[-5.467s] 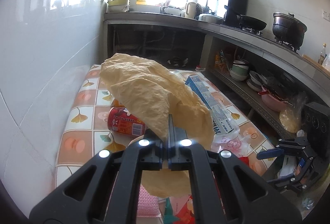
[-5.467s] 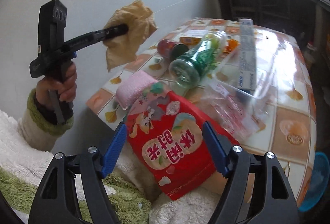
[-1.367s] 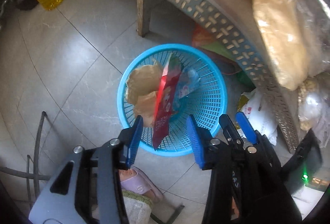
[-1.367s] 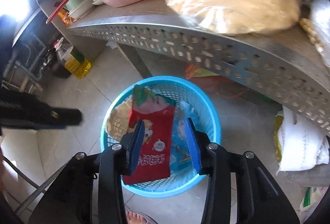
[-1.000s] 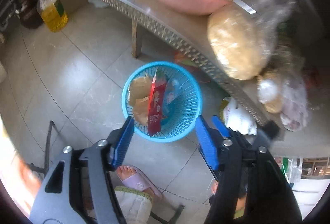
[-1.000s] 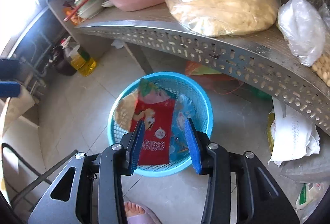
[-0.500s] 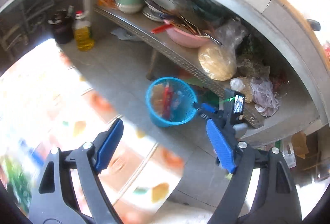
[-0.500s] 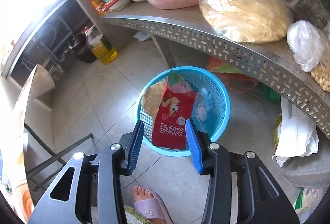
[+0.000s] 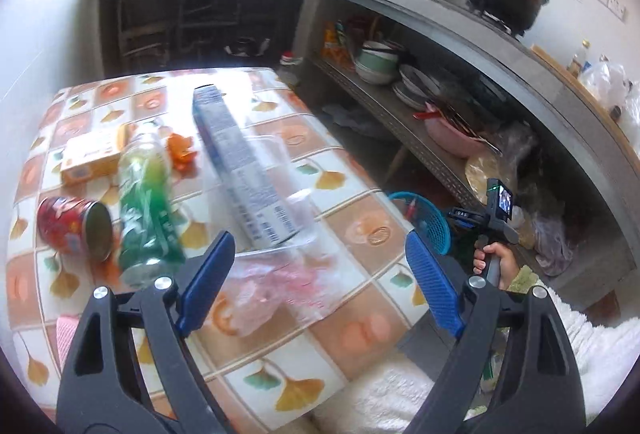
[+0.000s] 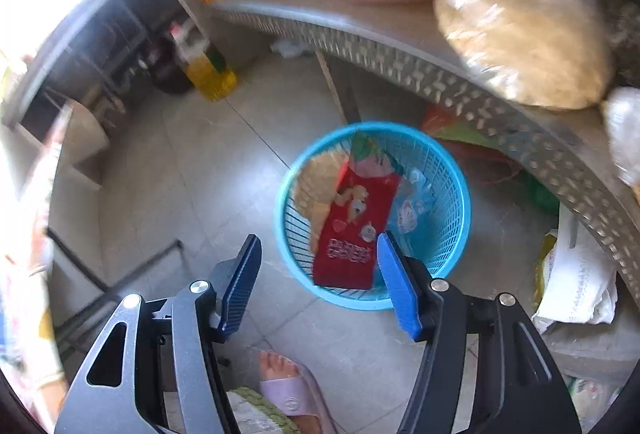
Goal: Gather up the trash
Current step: 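Move both open tools back to the items on the table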
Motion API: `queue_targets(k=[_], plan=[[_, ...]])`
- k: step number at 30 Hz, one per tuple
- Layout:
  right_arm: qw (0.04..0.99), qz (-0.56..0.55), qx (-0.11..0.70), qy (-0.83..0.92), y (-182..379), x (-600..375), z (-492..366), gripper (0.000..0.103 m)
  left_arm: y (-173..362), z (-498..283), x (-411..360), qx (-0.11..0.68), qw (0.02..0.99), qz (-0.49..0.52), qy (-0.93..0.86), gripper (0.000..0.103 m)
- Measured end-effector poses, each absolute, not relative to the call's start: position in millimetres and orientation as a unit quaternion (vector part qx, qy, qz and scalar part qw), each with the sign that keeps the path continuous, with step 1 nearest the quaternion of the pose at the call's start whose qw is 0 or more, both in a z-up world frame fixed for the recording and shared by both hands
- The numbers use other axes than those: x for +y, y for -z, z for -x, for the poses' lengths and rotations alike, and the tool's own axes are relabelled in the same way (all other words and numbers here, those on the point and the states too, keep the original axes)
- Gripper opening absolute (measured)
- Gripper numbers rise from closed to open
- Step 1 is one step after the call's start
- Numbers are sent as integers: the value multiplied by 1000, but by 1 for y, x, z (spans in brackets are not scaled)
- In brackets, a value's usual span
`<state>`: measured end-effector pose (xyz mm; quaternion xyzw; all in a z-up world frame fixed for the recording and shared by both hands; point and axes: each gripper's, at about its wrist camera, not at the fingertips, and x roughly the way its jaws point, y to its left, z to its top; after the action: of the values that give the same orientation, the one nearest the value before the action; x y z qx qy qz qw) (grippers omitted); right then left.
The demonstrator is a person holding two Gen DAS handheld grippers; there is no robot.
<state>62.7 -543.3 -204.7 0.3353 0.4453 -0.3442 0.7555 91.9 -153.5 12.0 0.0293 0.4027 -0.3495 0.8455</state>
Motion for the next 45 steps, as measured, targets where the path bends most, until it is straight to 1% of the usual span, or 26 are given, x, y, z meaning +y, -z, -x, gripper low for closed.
queue_targets(k=[6, 7, 9, 11, 12, 13, 17, 25, 27, 30, 33, 35, 38, 42, 44, 45], plan=[[708, -338, 516, 344, 270, -571, -117, 59, -10, -104, -121, 397, 859, -11, 324, 83], [703, -340, 523, 342, 280, -575, -124, 57, -10, -106, -117, 396, 861, -11, 319, 83], [689, -334, 536, 356, 301, -586, -135, 49, -10, -111, -111, 394, 866, -14, 309, 83], [676, -340, 544, 362, 320, -596, -141, 29, -11, -116, -105, 393, 870, -18, 298, 83], [667, -346, 549, 367, 331, -602, -142, 22, -10, -118, -104, 394, 871, -19, 294, 83], [662, -351, 552, 364, 340, -607, -142, 6, -10, -121, -102, 396, 871, -19, 289, 83], [658, -373, 553, 349, 366, -618, -145, 3, -3, -132, -96, 411, 870, -24, 273, 83], [625, -417, 569, 334, 422, -623, -153, 2, 11, -150, -89, 431, 868, -24, 247, 83], [615, -432, 571, 331, 428, -622, -153, 2, 12, -152, -86, 430, 869, -22, 243, 83], [613, -439, 567, 333, 419, -620, -151, 2, 12, -152, -80, 428, 871, -16, 242, 83], [620, -409, 571, 350, 391, -615, -145, 14, 10, -147, -73, 422, 872, -10, 247, 83], [627, -388, 570, 363, 367, -607, -139, 37, 7, -140, -68, 414, 874, -8, 253, 83], [656, -328, 560, 386, 315, -585, -131, 45, 5, -126, -59, 402, 876, -10, 267, 83], [717, -265, 518, 384, 223, -552, -118, 51, 7, -103, -47, 394, 874, -22, 284, 83], [755, -233, 487, 371, 174, -526, -114, 60, 10, -89, -42, 391, 873, -34, 289, 83], [780, -217, 468, 354, 146, -509, -112, 63, 12, -83, -39, 390, 873, -38, 291, 83]])
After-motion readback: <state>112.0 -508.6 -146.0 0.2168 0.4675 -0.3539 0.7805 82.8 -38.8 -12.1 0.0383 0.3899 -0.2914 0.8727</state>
